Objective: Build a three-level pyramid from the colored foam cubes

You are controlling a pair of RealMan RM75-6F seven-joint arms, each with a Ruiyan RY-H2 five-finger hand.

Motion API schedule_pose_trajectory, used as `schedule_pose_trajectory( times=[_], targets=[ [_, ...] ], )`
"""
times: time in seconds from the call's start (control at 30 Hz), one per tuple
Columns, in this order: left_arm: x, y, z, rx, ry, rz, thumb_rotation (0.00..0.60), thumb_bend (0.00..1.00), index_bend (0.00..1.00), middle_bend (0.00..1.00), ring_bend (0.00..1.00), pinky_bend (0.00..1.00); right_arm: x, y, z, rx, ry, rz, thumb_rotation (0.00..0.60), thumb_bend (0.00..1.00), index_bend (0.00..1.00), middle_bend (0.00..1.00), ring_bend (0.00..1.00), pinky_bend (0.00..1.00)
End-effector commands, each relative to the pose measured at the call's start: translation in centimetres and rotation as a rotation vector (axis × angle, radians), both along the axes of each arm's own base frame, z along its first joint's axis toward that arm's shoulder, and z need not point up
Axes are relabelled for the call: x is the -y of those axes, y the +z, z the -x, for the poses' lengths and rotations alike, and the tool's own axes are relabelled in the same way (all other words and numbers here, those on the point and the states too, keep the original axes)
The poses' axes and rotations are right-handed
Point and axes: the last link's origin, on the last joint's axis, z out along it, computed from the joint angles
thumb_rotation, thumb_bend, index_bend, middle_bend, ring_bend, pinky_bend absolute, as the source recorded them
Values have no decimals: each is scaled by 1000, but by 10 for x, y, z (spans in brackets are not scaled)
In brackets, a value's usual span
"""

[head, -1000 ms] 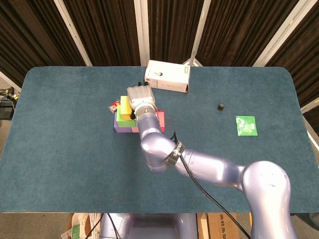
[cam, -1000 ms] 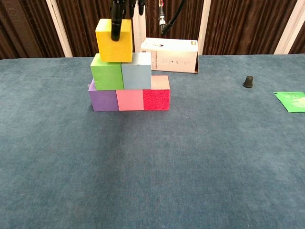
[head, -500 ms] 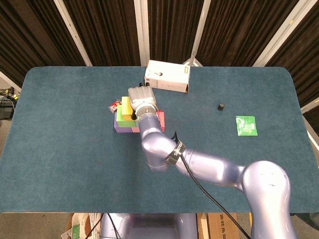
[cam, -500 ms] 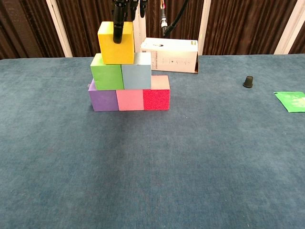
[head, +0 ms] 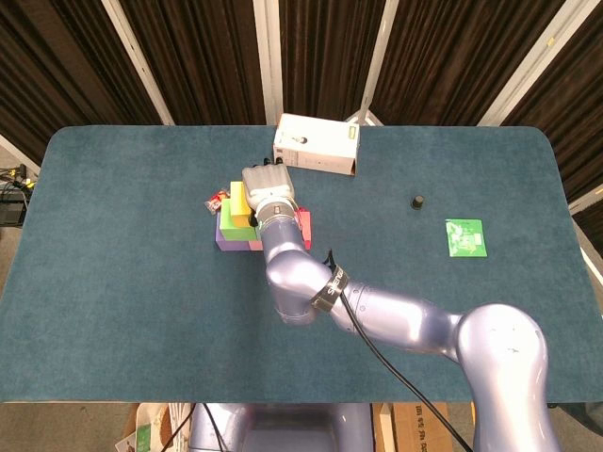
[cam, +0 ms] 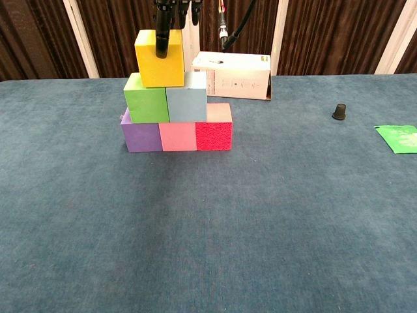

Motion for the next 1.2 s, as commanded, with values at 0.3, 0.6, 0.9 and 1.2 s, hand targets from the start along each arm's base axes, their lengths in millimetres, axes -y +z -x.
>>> schedule_pose_trajectory(
  times=[0.3,0.6,0.9,1.2],
  targets=[
    [0,0,0,-1,0,-1,600,260,149,0,0,0,-2,3,-1,-13,-3,3,600,338,262,180,10,0],
    [0,0,0,-2,1,1,600,260,146,0,0,0,-3,3,1,-25,-10,6,600,338,256,170,0,0],
    [-1,-1,0,-5,3,2,600,260,145,0,0,0,-4,4,1,-26,-11,8,600,338,247,164,0,0],
    [0,-1,0,-6,4,2,600,260,145,0,0,0,-5,2,0,-28,-16,0,600,338,238,157,0,0]
  ],
)
